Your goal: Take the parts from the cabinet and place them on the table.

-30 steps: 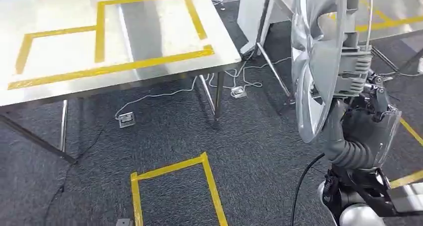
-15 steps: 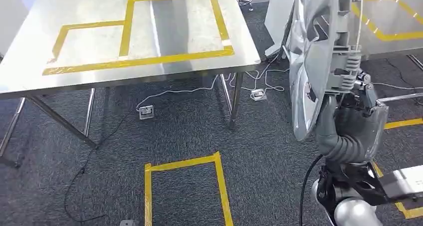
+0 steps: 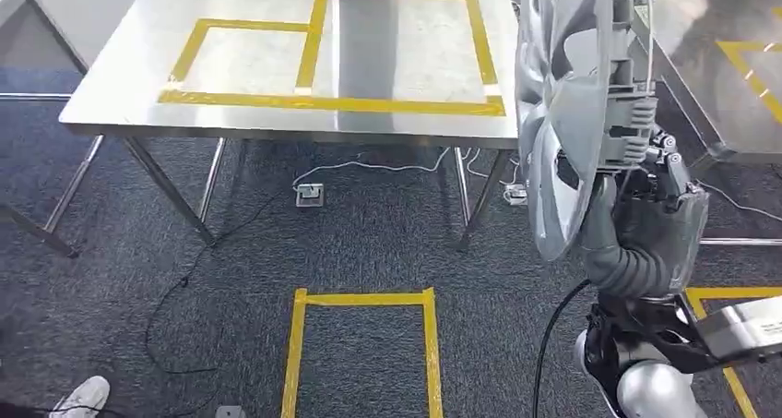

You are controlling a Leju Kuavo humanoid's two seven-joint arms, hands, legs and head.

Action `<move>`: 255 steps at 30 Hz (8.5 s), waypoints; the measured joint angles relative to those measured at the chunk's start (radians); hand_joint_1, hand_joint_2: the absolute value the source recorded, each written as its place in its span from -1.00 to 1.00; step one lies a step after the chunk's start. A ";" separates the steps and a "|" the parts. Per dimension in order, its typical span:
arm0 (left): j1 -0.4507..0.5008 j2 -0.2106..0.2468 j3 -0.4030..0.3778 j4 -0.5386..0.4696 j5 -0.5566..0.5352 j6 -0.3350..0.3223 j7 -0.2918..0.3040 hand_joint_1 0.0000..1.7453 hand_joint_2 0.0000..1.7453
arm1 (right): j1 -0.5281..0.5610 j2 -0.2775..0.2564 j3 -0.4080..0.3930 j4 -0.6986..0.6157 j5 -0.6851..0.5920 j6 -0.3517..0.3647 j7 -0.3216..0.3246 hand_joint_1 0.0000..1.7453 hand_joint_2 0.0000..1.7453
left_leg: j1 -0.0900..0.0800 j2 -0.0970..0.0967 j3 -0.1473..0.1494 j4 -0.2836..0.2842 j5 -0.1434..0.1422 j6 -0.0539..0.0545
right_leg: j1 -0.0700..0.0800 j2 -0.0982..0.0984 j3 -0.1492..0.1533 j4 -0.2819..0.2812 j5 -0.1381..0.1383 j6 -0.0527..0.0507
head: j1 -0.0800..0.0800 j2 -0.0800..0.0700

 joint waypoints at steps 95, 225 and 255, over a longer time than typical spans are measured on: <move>0.003 -0.036 0.000 0.004 0.036 -0.021 0.051 -1.00 1.00 | -0.021 0.006 -0.026 -0.010 -0.054 0.030 -0.038 1.00 1.00 | 0.015 -0.060 0.057 -0.033 -0.012 0.009 | -0.024 0.112 -0.065 0.058 0.059 0.085 | 0.021 0.000; 0.003 -0.035 0.001 0.004 0.028 -0.026 0.049 -1.00 1.00 | -0.013 0.019 -0.027 0.018 0.061 0.052 0.031 1.00 1.00 | -0.006 -0.039 0.126 -0.054 -0.073 0.007 | 0.020 0.116 -0.049 -0.008 0.053 0.025 | 0.011 0.000; -0.020 -0.069 -0.006 0.004 -0.046 -0.073 0.086 -1.00 1.00 | -0.809 0.001 0.560 0.523 0.000 0.728 0.693 1.00 1.00 | -0.006 -0.011 0.126 -0.054 -0.073 0.009 | 0.020 0.130 -0.050 -0.008 0.058 0.026 | 0.011 0.000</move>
